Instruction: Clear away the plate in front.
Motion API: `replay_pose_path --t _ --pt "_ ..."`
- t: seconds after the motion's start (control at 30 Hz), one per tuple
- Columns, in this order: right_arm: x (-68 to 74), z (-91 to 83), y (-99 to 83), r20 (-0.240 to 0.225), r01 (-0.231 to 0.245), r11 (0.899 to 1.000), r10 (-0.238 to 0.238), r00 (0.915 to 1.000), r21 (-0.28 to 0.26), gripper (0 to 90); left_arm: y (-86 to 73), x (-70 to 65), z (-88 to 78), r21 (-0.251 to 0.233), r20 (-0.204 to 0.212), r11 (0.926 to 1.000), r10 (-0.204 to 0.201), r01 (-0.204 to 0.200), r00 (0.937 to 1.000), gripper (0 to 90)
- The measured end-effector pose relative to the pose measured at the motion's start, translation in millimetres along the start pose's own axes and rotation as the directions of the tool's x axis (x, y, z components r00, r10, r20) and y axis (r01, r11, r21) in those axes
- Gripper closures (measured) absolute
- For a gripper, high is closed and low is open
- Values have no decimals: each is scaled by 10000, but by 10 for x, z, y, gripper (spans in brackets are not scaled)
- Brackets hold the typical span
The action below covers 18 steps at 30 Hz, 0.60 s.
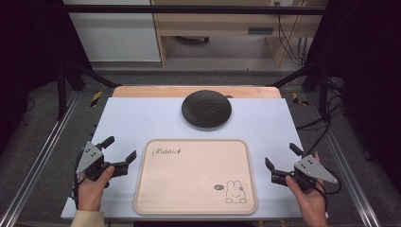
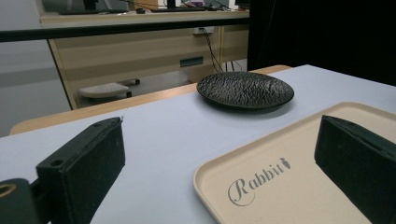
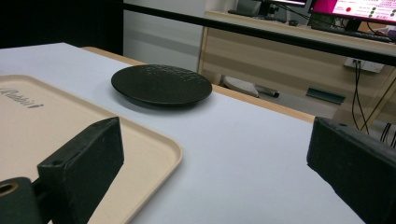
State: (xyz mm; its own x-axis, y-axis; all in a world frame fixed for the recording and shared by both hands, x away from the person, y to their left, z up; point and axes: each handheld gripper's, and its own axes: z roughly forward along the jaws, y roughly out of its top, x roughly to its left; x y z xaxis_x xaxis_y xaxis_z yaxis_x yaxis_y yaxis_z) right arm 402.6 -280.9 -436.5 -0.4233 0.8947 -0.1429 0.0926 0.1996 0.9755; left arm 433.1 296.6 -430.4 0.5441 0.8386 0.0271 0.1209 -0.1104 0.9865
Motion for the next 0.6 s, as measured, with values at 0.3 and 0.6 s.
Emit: replay_pose_path --t 0.3,0.6 --pt "-2 -5 -3 5 -49 10000 49 10000 -25 39 12 -28 18 123 -111 9995 300 -299 9995 12" --pt "-1 -19 1 88 -142 9999 142 9999 -53 37 61 -40 -33 -333 -559 9980 519 -538 9971 9"
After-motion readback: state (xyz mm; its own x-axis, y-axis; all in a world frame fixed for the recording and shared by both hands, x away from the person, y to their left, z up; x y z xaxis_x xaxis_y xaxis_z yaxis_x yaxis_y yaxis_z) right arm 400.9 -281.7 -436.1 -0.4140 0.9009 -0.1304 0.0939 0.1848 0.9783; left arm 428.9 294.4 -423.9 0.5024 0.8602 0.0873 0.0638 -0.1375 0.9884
